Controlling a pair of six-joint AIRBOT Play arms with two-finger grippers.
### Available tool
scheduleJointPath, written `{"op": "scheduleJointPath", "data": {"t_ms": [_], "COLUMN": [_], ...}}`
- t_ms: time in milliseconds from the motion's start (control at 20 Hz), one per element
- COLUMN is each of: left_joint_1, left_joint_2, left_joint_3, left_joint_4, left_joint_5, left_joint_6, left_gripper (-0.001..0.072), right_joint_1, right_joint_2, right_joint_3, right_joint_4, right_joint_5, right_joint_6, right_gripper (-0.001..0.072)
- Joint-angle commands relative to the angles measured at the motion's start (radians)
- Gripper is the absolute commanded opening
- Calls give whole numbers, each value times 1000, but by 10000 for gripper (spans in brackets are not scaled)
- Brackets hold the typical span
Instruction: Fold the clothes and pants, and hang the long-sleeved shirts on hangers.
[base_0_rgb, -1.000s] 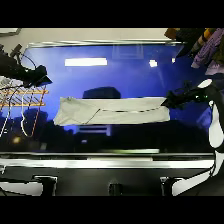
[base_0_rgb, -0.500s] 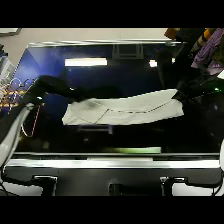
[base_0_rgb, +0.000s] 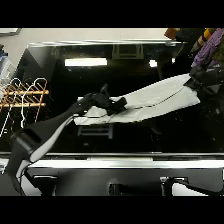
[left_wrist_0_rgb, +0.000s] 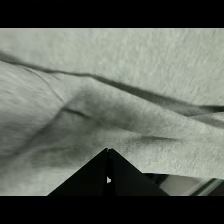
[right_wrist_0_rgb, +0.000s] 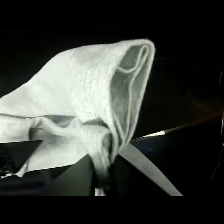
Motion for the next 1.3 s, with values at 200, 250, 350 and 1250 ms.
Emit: {"op": "scheduleJointPath", "data": {"t_ms": [200, 250, 350, 1250], "left_joint_1": [-133, -141, -156, 213], "left_joint_2": [-251, -281, -326, 116], "left_joint_3": [326, 370, 433, 437], "left_joint_4": [-14, -15, -15, 205], "left_joint_5": [-38, -38, -36, 497], "left_joint_6": [-208, -225, -251, 74], "left_gripper": [15, 14, 14, 15], "right_joint_1": [1, 1, 1, 289], "right_joint_2": [5, 5, 16, -3], "right_joint_3": [73, 82, 88, 87], "right_joint_4": [-3, -3, -3, 74], "right_joint_5": [120, 125, 119, -44], "right_joint_6": [30, 31, 35, 135], "right_gripper": [37, 37, 36, 36]}}
